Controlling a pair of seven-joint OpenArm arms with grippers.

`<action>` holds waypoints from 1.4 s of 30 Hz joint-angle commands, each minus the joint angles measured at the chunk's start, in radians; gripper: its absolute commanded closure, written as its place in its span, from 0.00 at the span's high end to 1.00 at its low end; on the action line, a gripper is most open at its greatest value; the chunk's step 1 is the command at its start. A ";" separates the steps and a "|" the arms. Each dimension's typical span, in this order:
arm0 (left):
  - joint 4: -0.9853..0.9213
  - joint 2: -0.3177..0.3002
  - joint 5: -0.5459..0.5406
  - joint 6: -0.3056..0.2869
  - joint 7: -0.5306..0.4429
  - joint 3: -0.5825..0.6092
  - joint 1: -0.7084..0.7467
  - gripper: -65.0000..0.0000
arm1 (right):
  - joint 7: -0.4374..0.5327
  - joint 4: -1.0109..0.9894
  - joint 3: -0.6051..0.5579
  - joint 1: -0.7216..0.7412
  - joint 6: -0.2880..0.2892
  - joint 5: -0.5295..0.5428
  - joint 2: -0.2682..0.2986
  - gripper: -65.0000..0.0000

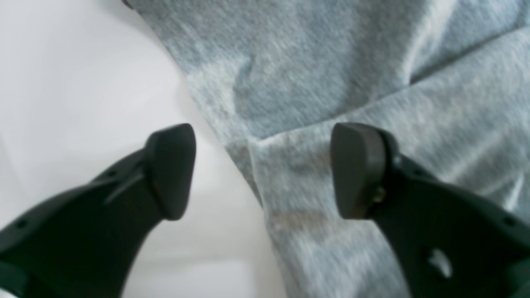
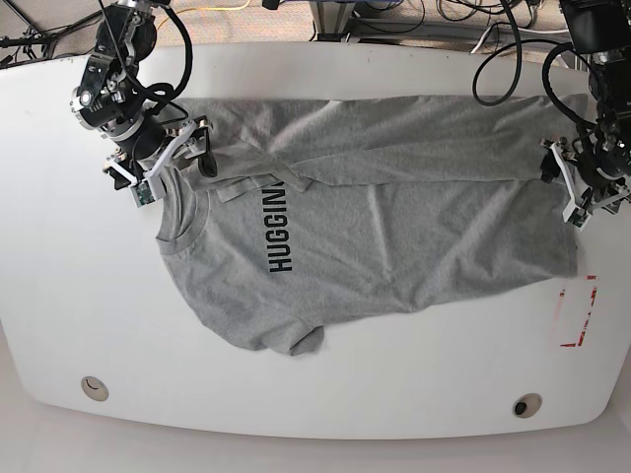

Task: Fold the T-shirt properly

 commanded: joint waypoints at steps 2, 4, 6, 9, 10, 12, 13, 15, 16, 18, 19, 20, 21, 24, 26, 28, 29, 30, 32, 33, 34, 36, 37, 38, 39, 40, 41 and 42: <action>0.109 -0.017 -0.007 0.002 0.052 -0.076 0.057 0.65 | 0.005 0.053 0.025 -0.041 -0.016 0.014 0.009 0.82; 0.152 -0.004 -0.008 0.002 0.061 -0.119 0.101 0.64 | 0.004 0.064 0.049 -0.067 -0.034 0.016 0.007 0.82; 0.193 0.027 -0.016 0.002 0.056 -0.165 0.152 0.64 | 0.005 0.066 0.071 -0.093 -0.040 0.020 0.006 0.82; 0.236 0.052 -0.030 0.002 0.056 -0.239 0.226 0.64 | 0.008 0.066 0.083 -0.130 -0.043 0.017 0.006 0.82; 0.243 0.058 -0.033 0.002 0.056 -0.256 0.239 0.64 | 0.008 0.064 0.086 -0.136 -0.043 0.016 0.004 0.82; 0.252 0.079 -0.042 0.002 0.056 -0.300 0.269 0.64 | 0.008 0.061 0.106 -0.147 -0.045 0.016 -0.002 0.82; 0.253 0.090 -0.045 0.002 0.056 -0.319 0.272 0.64 | 0.008 0.055 0.117 -0.150 -0.045 0.016 -0.007 0.82; 0.253 0.115 -0.047 0.002 0.056 -0.368 0.281 0.64 | 0.008 0.040 0.138 -0.150 -0.045 0.016 -0.011 0.82; 0.252 0.125 -0.045 0.002 0.056 -0.392 0.285 0.64 | 0.008 0.027 0.146 -0.150 -0.043 0.016 -0.011 0.82; 0.252 0.138 -0.047 0.002 0.056 -0.428 0.304 0.64 | 0.008 0.006 0.154 -0.151 -0.039 0.016 -0.011 0.82; 0.252 0.144 -0.048 0.002 0.056 -0.445 0.312 0.64 | 0.008 -0.008 0.158 -0.151 -0.039 0.016 -0.010 0.82; 0.250 0.147 -0.048 0.002 0.056 -0.455 0.315 0.64 | 0.008 -0.020 0.158 -0.150 -0.039 0.016 -0.008 0.82; 0.250 0.147 -0.048 0.002 0.056 -0.461 0.318 0.64 | 0.010 -0.034 0.158 -0.148 -0.039 0.016 -0.007 0.82; 0.250 0.147 -0.048 0.002 0.056 -0.466 0.321 0.64 | 0.010 -0.066 0.158 -0.144 -0.039 0.016 0.001 0.82; 0.250 0.147 -0.048 0.002 0.056 -0.468 0.322 0.64 | 0.012 -0.077 0.155 -0.144 -0.039 0.016 0.012 0.82; 0.249 0.147 -0.048 0.002 0.056 -0.468 0.322 0.64 | 0.022 -0.091 0.154 -0.144 -0.039 0.016 0.013 0.82; 0.249 0.148 -0.048 0.002 0.056 -0.468 0.322 0.64 | 0.038 -0.103 0.154 -0.144 -0.039 0.016 0.013 0.82; 0.249 0.148 -0.048 0.002 0.056 -0.468 0.322 0.64 | 0.045 -0.108 0.152 -0.144 -0.039 0.016 0.013 0.82; 0.249 0.156 -0.048 0.002 0.056 -0.468 0.321 0.64 | 0.070 -0.134 0.152 -0.144 -0.039 0.016 0.015 0.82; 0.249 0.162 -0.048 0.002 0.056 -0.468 0.319 0.64 | 0.076 -0.146 0.152 -0.144 -0.039 0.014 0.015 0.82; 0.249 0.167 -0.048 0.002 0.055 -0.468 0.318 0.64 | 0.079 -0.158 0.152 -0.144 -0.039 0.014 0.016 0.82; 0.249 0.173 -0.045 0.002 0.055 -0.468 0.318 0.64 | 0.087 -0.177 0.151 -0.144 -0.039 0.014 0.027 0.81; 0.249 0.178 -0.045 0.002 0.055 -0.468 0.318 0.64 | 0.087 -0.186 0.151 -0.144 -0.039 0.014 0.032 0.80; 0.247 0.182 -0.044 0.002 0.055 -0.468 0.318 0.64 | 0.088 -0.192 0.151 -0.144 -0.039 0.014 0.032 0.79; 0.246 0.188 -0.044 0.002 0.055 -0.468 0.318 0.64 | 0.088 -0.201 0.151 -0.144 -0.039 0.014 0.032 0.76; 0.241 0.194 -0.044 0.002 0.055 -0.468 0.318 0.64 | 0.090 -0.209 0.151 -0.144 -0.039 0.014 0.032 0.72; 0.238 0.199 -0.044 0.002 0.055 -0.468 0.318 0.64 | 0.090 -0.212 0.151 -0.144 -0.037 0.014 0.032 0.69; 0.233 0.202 -0.044 0.002 0.055 -0.466 0.318 0.64 | 0.090 -0.215 0.151 -0.144 -0.037 0.016 0.032 0.64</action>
